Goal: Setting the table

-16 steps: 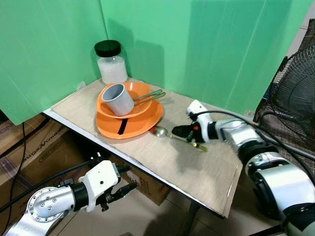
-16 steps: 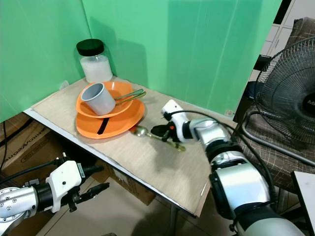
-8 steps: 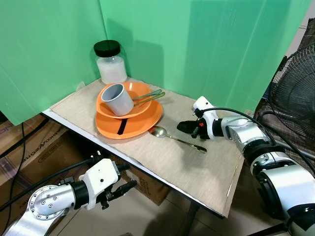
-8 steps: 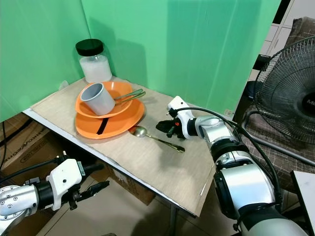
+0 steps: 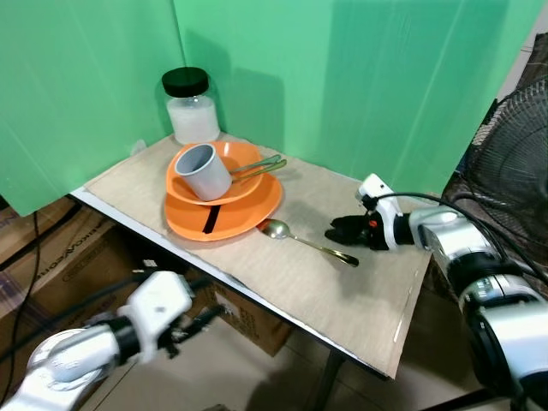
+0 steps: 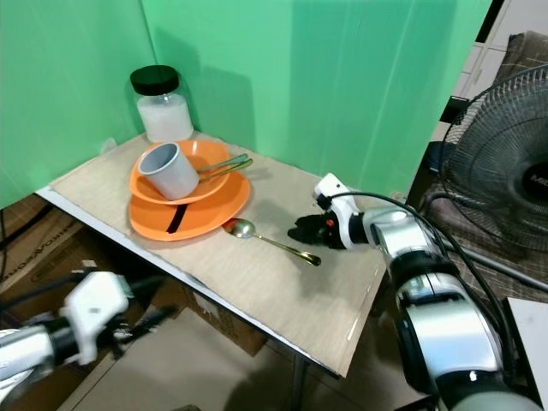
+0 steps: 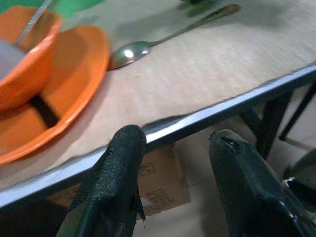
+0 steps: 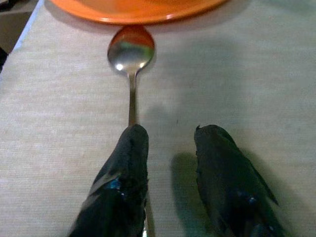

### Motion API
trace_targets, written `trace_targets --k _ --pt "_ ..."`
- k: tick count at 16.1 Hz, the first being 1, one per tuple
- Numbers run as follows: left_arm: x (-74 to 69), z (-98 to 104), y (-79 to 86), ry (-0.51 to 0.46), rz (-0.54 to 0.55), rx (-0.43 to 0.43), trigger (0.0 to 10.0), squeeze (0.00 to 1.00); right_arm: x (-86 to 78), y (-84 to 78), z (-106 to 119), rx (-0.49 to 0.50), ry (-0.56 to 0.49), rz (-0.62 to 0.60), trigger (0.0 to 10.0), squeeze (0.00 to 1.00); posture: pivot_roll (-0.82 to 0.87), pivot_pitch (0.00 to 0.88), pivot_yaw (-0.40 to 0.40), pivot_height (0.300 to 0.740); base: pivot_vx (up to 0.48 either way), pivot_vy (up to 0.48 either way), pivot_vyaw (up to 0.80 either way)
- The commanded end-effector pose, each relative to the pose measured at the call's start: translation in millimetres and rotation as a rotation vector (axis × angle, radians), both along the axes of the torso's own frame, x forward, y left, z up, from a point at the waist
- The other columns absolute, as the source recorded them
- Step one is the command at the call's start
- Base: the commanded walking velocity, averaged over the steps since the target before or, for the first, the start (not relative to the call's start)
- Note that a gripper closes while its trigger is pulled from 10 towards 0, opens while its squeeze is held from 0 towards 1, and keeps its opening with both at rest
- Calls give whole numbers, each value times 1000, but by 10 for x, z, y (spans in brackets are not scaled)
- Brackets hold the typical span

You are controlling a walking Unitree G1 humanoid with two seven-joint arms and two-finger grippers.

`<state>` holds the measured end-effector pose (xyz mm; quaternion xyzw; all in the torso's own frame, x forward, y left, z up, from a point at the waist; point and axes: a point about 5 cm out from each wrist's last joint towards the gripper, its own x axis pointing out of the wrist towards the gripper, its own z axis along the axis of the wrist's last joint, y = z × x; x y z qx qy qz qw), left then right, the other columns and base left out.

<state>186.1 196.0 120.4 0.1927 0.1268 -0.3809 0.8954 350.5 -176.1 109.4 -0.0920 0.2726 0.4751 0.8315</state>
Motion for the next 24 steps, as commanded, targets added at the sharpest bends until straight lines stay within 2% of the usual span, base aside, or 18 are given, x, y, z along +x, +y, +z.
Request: trace_targets --k 1,3,4,5,6,9,11,15,19,24 --pt "-13 85 50 -31 24 -19 10000 0 7 18 61 20 -14 9 10000 1000 -46 0 20 740 0 0 0" --pt "-60 135 143 -43 58 -26 10000 0 -16 73 68 48 -11 4 10000 1000 -46 0 17 740 0 0 0" --pt "-103 153 185 -42 68 -27 10000 0 -34 147 85 79 -9 6 10000 1000 -43 0 20 740 0 0 0" --pt "-197 161 226 -34 66 -17 10000 0 -81 306 110 116 -7 5 10000 1000 -41 5 20 740 0 0 0" --pt "-230 154 230 -28 60 -13 10000 0 -108 354 107 113 -9 11 10000 1000 -38 9 20 740 0 0 0" --pt "-250 88 190 -30 60 -35 10000 0 -162 522 48 102 -5 -4 10000 1000 -35 9 20 740 0 0 0" --pt "-233 -45 89 -50 60 -69 10000 0 -216 635 5 78 -39 -32 10000 1000 -32 3 13 740 0 0 0" --pt "-175 -219 -25 -72 58 -79 10000 0 -166 674 -19 57 -52 -113 10000 1000 -31 0 10 740 0 0 0" --pt "-190 -405 -13 -59 120 -94 10000 0 -129 732 35 83 -62 -137 10000 1000 -45 0 17 740 0 0 0" --pt "-106 -440 -46 -102 124 -116 10000 0 -173 742 -78 36 22 -111 10000 1000 -48 0 10 740 0 0 0"
